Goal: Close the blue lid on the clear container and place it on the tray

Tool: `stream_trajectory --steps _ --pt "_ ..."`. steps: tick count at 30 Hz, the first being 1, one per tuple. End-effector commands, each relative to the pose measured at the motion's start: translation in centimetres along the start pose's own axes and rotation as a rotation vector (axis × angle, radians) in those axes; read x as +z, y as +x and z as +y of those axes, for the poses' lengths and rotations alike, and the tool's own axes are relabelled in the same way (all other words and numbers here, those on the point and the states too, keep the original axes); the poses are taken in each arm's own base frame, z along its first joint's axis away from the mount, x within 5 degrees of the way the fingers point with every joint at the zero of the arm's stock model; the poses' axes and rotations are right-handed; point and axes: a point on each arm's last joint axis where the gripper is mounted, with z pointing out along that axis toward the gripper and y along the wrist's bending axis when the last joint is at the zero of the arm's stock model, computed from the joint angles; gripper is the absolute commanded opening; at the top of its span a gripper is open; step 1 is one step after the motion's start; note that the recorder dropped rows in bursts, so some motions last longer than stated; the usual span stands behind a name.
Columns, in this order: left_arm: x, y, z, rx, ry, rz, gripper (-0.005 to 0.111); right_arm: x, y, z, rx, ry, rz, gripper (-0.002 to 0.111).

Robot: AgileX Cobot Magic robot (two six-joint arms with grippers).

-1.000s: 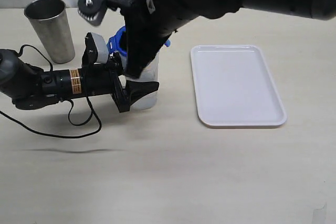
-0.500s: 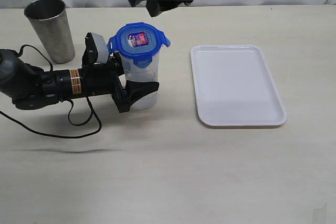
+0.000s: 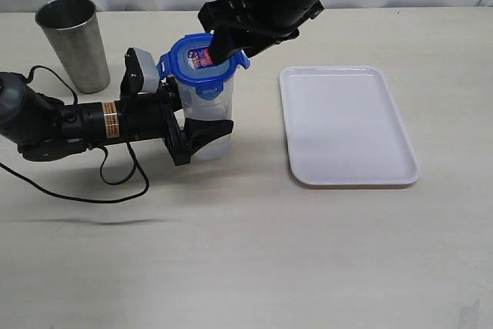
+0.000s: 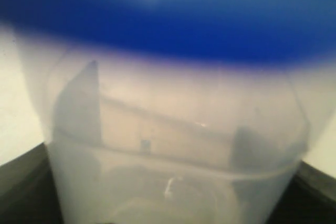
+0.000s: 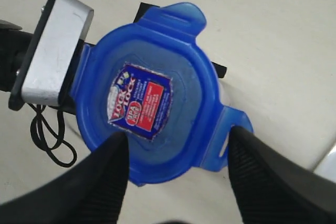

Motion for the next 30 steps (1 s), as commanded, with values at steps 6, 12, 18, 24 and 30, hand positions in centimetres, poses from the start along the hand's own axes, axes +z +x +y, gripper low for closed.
stream_trajectory --steps 6,12,18,24,30 --pt "0.2 0.0 -0.4 -0.012 0.015 -0.009 0.000 1.8 0.2 -0.6 0.011 -0.018 0.035 0.054" --pt "0.2 0.0 -0.4 -0.012 0.015 -0.009 0.000 2.8 0.5 -0.2 0.019 -0.107 0.069 0.046" --pt "0.2 0.0 -0.4 -0.012 0.015 -0.008 0.000 4.3 0.9 -0.4 0.039 -0.148 0.120 0.035" --pt "0.2 0.0 -0.4 -0.012 0.015 -0.008 0.000 7.2 1.8 -1.1 0.052 -0.190 0.211 0.036" --pt "0.2 0.0 -0.4 -0.012 0.017 -0.008 0.000 8.4 2.1 -0.8 0.049 -0.291 0.230 0.036"
